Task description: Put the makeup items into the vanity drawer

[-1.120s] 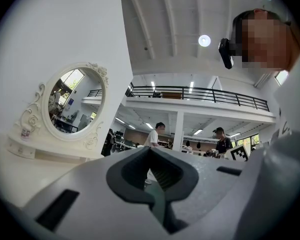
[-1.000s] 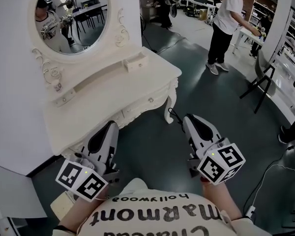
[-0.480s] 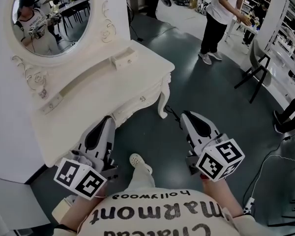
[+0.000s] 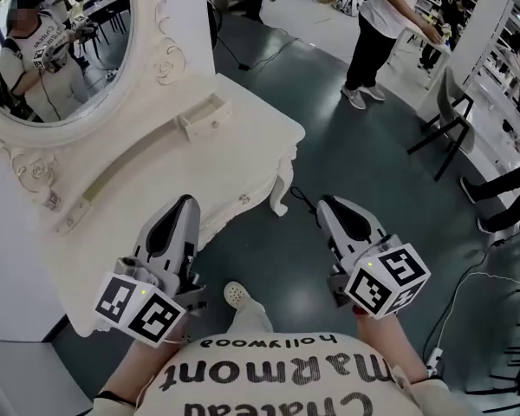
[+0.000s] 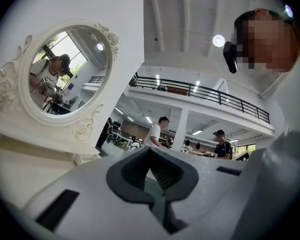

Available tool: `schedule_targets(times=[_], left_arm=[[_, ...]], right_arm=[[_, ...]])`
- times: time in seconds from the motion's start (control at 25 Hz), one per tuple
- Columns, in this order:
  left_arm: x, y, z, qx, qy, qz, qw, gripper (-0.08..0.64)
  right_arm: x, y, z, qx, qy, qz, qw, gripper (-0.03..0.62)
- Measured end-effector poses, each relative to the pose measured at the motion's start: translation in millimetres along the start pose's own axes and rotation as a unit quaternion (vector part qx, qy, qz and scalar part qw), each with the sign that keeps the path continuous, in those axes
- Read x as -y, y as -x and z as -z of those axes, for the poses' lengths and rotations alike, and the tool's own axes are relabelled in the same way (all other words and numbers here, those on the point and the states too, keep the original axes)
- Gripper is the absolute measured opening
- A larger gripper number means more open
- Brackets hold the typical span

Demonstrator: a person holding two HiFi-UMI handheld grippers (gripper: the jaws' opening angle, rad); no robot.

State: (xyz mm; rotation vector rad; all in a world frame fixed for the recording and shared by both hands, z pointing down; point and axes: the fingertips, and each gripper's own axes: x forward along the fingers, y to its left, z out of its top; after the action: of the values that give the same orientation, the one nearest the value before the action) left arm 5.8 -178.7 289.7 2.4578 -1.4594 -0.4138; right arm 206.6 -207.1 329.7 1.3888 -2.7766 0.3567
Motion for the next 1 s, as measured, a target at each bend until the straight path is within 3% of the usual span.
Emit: schedule_targets(times=[0.52, 1.0], left_arm=[[-106.5, -87.0, -37.9, -0.010, 0.005, -0.018, 0.9998, 0.009], [-201.2, -98.4, -63.9, -0.001, 0.005, -0.065, 0.9979, 0.008]], right_arm=[[39.9, -129.1, -31.6, 0.018, -0.030, 0.008, 0.999, 0.032], [29.4, -220.2, -51.6, 0.012, 0.016, -0.022, 1.000, 0.032]])
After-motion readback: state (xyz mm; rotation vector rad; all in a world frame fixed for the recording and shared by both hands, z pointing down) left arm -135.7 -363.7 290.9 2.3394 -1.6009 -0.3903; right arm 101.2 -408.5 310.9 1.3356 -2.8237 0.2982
